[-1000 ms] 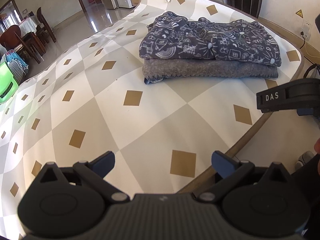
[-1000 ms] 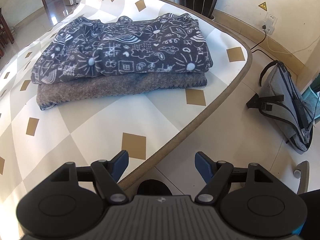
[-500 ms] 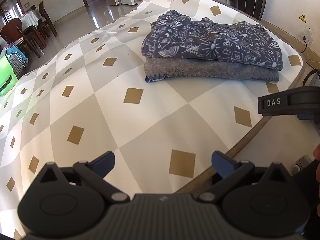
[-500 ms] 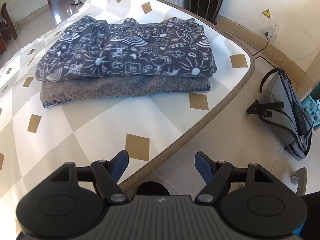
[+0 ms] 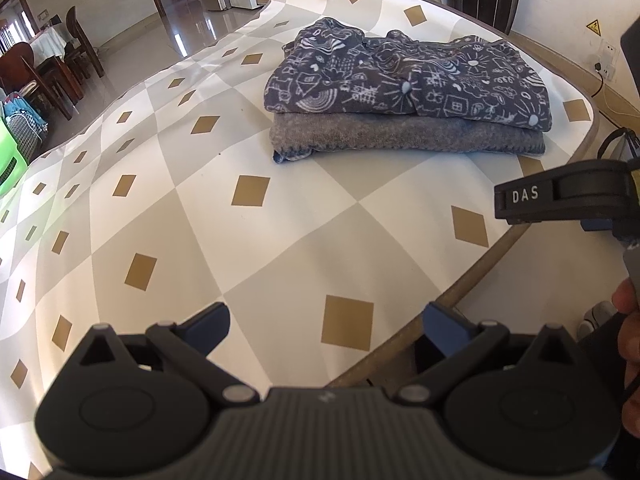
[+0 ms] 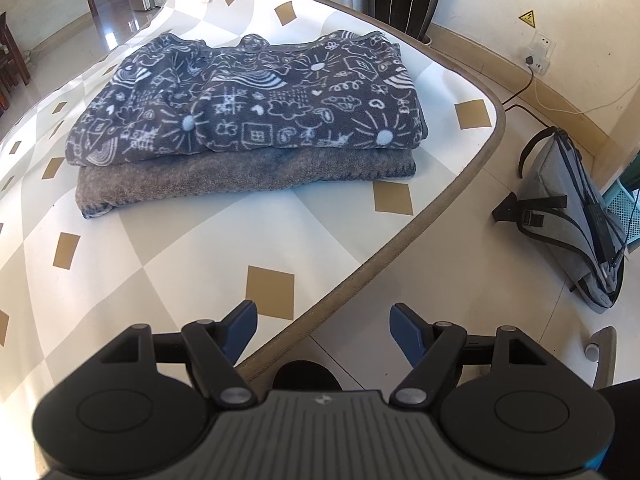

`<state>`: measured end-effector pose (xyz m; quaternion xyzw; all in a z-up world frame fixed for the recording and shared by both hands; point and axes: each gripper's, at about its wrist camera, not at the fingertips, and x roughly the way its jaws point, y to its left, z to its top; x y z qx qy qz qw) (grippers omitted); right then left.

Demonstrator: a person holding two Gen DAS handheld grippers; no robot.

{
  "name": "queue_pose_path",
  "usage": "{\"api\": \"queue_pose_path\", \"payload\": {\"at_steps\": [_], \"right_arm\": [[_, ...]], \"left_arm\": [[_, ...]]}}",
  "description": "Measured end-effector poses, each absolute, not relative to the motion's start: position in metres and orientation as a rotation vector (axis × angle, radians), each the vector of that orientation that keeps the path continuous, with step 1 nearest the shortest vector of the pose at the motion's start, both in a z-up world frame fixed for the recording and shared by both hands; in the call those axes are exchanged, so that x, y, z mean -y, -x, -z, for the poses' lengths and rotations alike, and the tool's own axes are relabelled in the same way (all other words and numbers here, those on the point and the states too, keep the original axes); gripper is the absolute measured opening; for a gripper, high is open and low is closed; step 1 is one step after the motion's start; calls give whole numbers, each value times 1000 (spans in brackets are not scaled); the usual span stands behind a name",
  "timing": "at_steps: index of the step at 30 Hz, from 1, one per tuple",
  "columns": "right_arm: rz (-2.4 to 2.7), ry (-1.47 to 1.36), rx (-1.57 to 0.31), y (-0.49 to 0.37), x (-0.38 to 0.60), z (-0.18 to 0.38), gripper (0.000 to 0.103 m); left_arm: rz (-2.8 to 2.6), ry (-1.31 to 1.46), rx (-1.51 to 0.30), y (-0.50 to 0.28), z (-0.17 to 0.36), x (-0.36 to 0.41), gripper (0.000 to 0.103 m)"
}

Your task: Fold clothes

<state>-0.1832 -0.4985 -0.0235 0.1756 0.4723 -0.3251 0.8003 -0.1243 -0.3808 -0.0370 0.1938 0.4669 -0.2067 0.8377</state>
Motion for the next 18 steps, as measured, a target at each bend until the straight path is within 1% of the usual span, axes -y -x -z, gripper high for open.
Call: {"api": "queue_pose_path", "payload": {"at_steps": [5, 18], "right_arm": [[700, -372, -996, 185, 499, 20, 73], [688, -353, -1000, 183, 496, 21, 73]], "left_arm": [[445, -393, -1008, 124, 39, 381, 103], [458, -392, -989, 128, 37, 384, 103]]}}
